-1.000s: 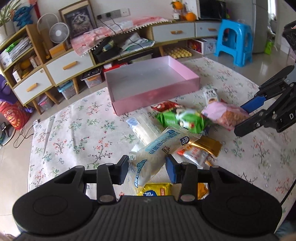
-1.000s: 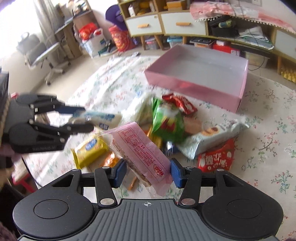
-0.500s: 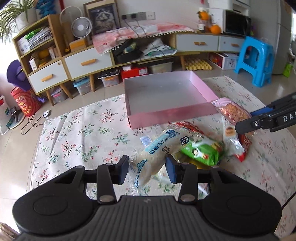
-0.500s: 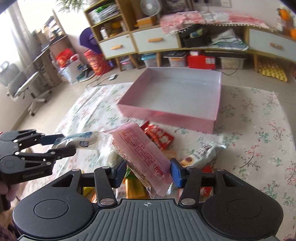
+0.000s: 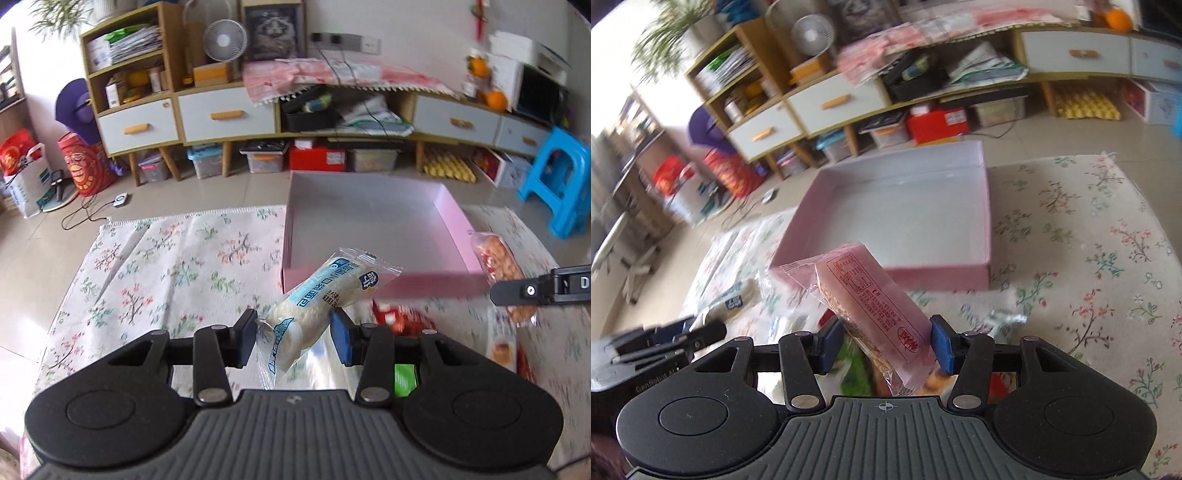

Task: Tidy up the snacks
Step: 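Carry both packs into the pink box and open both grippers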

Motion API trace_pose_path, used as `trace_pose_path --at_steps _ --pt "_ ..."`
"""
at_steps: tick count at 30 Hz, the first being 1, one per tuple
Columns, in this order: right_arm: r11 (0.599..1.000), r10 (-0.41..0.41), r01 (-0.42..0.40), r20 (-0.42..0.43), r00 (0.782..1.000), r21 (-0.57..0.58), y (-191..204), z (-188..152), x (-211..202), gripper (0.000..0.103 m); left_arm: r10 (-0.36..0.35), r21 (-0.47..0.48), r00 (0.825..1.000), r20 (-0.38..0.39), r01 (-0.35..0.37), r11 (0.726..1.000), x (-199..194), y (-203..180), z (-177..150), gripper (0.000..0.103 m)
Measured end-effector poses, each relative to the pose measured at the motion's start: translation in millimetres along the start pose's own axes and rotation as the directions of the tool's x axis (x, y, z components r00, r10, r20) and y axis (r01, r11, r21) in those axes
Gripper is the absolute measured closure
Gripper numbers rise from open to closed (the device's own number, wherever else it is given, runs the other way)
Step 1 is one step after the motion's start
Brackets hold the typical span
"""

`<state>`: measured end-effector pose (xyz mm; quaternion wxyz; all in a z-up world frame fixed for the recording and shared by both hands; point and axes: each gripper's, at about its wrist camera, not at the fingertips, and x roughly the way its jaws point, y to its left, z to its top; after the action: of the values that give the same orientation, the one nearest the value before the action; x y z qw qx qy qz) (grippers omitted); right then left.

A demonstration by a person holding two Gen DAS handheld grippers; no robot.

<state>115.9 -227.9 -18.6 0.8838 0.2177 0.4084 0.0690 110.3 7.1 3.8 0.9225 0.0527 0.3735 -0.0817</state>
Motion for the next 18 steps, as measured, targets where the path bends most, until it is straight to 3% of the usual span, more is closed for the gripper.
trace_pose_path --at_steps 5,10,13,18 --pt "0.999 -0.013 0.011 0.035 0.999 0.043 -2 19 8 0.053 0.010 -0.003 1.000 -0.009 -0.010 1.000 20 -11 19 0.064" --pt "0.999 -0.044 0.044 0.067 0.997 0.011 -6 42 17 0.053 0.051 0.082 0.999 0.006 -0.051 0.995 39 -27 40 0.063" --pt "0.999 -0.022 0.025 0.128 0.991 -0.025 -11 41 17 0.053 0.060 0.135 0.998 0.033 -0.064 0.989 47 -34 41 0.063" --pt "1.000 -0.010 0.010 0.124 0.992 0.002 -29 44 36 0.053 0.072 0.186 0.997 0.029 -0.076 0.980 62 -44 36 0.063"
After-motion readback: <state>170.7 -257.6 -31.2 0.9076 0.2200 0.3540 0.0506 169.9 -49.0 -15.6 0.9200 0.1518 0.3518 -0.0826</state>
